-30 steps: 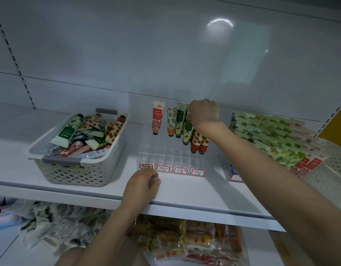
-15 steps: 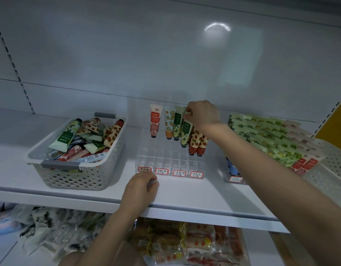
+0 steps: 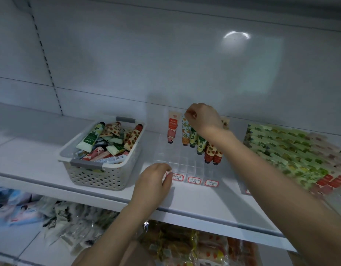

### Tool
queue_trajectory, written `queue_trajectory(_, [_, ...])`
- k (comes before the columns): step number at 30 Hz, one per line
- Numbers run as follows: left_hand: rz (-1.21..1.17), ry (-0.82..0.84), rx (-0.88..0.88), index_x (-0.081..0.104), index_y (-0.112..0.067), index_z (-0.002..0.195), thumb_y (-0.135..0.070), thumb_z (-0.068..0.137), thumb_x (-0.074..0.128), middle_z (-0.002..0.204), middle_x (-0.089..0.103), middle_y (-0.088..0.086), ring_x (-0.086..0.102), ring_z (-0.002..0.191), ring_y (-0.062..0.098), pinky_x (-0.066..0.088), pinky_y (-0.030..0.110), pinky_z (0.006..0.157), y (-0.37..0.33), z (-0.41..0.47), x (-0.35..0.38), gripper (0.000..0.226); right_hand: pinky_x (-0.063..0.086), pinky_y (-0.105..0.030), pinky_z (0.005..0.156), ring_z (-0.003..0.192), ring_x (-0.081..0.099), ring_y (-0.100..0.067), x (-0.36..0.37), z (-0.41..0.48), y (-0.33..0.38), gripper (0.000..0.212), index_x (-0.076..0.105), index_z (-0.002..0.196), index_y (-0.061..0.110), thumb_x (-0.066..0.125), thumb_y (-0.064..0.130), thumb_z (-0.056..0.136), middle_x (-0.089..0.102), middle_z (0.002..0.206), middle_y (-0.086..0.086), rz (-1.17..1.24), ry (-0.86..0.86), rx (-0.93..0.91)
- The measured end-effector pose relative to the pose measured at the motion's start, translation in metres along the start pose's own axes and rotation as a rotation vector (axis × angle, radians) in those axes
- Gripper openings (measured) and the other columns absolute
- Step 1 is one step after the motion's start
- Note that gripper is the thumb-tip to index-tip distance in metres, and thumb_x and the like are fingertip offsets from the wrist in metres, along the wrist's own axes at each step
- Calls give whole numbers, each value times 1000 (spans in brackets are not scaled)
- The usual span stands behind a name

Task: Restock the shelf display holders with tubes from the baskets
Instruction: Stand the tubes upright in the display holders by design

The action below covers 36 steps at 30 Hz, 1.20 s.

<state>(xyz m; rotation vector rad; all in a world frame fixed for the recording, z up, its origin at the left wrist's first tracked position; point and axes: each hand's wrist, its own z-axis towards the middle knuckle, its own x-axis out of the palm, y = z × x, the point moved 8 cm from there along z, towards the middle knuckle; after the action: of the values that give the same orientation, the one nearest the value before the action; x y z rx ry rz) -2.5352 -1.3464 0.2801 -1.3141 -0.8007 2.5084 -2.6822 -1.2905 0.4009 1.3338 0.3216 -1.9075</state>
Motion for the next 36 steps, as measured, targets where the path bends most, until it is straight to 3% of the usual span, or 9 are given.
queue_trajectory(3, [69,-147,151,69,-6,95,-16,87,57,89,69,8,64,80,22,48,30,67,-5,8,-42,18,49,-34,77,95,60,-29,16,5,36,25,62,106,6,46,22,96,65,105,-13,156,87,-24])
queue_trajectory(6, [169,-208,133,68,-4,91,-11,85,61,83,66,10,62,74,24,44,28,61,17,19,-81,11,49,-34,71,91,61,-29,36,8,72,25,63,104,4,46,21,96,64,105,-12,221,184,-68])
queue_trajectory(9, [291,-225,-21,65,-2,100,-13,88,60,93,63,14,58,84,30,38,29,66,56,34,-113,17,42,-27,67,91,59,-25,63,15,98,27,62,107,3,44,20,97,63,104,-12,203,306,-60])
queue_trajectory(14, [572,-30,-318,54,1,111,-22,93,50,106,54,19,53,95,34,39,36,69,125,60,-124,29,39,-21,51,72,54,-19,106,35,124,22,59,107,2,44,14,97,60,95,-13,253,414,27])
queue_trajectory(18, [646,89,-305,53,0,111,-26,94,47,109,57,19,55,99,32,41,33,72,142,80,-111,32,27,-21,42,51,39,-13,122,54,146,30,45,67,7,43,11,97,44,65,-3,290,425,38])
queue_trajectory(21, [633,144,-329,54,0,111,-33,96,45,112,57,19,57,99,33,42,31,73,148,93,-102,37,28,-22,44,53,38,-12,138,66,156,38,36,60,11,40,9,98,41,64,-2,298,436,46])
queue_trajectory(28, [575,187,-474,48,-4,125,-38,97,40,126,45,17,50,112,28,41,30,89,169,116,-89,45,29,-18,44,75,51,-22,166,81,160,28,44,67,6,43,6,95,48,84,-8,243,499,30])
queue_trajectory(32, [548,257,-546,44,-9,131,-44,96,39,130,41,16,49,113,26,41,29,87,177,124,-82,50,31,-20,44,55,41,-13,174,92,154,32,36,63,10,49,8,93,43,68,-3,188,552,75])
queue_trajectory(36, [475,267,-618,46,-14,130,-45,89,48,125,44,14,51,109,27,43,30,81,182,131,-79,51,37,-23,50,58,44,-17,174,97,150,31,37,66,9,55,13,90,43,68,-6,198,595,112])
